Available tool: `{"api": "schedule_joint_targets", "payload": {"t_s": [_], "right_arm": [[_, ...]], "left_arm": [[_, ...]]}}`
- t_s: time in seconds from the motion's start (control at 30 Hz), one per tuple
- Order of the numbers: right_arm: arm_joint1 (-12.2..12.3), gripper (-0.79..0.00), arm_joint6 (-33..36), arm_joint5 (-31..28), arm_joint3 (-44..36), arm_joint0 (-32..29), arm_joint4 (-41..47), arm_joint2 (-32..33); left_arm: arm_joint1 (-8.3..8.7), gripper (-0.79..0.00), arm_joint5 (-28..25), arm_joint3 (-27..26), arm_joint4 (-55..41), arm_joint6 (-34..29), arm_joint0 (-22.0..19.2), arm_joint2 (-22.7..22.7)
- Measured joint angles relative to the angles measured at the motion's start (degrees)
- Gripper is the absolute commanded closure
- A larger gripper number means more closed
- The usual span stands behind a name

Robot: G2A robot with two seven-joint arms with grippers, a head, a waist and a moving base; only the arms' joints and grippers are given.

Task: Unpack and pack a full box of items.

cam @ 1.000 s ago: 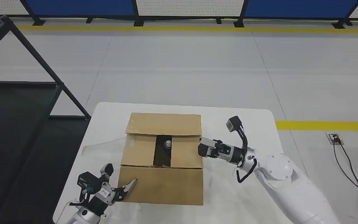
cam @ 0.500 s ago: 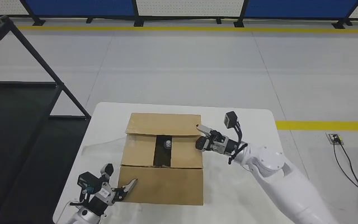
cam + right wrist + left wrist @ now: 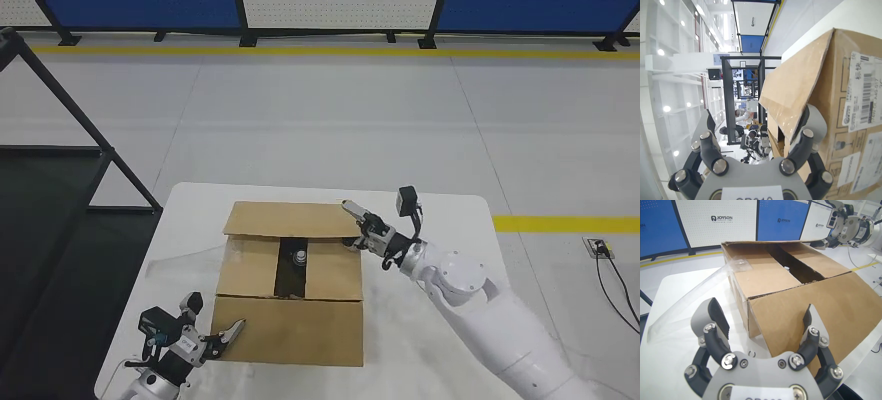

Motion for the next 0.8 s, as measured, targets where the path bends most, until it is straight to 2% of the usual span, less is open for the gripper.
{"api": "schedule_joint_targets", "payload": {"t_s": [0.23,0.6,0.8], "right_arm": [[-2.7,-0.785,-7.3,-3.2,2.3,2.6,1.0,-1.0],[-7.4,-0.785,-11.0,-4.8,11.8,9.2,2.3,-3.7],[-9.2,-0.785,-9.3,-7.8,15.7,10.8,3.0,-4.8]], "left_arm": [[0.00,-0.785,0.0,0.0,0.0,0.0,0.0,0.0],[0.00,-0.785,0.0,0.0,0.0,0.0,0.0,0.0],[0.00,-0.785,0.0,0.0,0.0,0.0,0.0,0.0]]}}
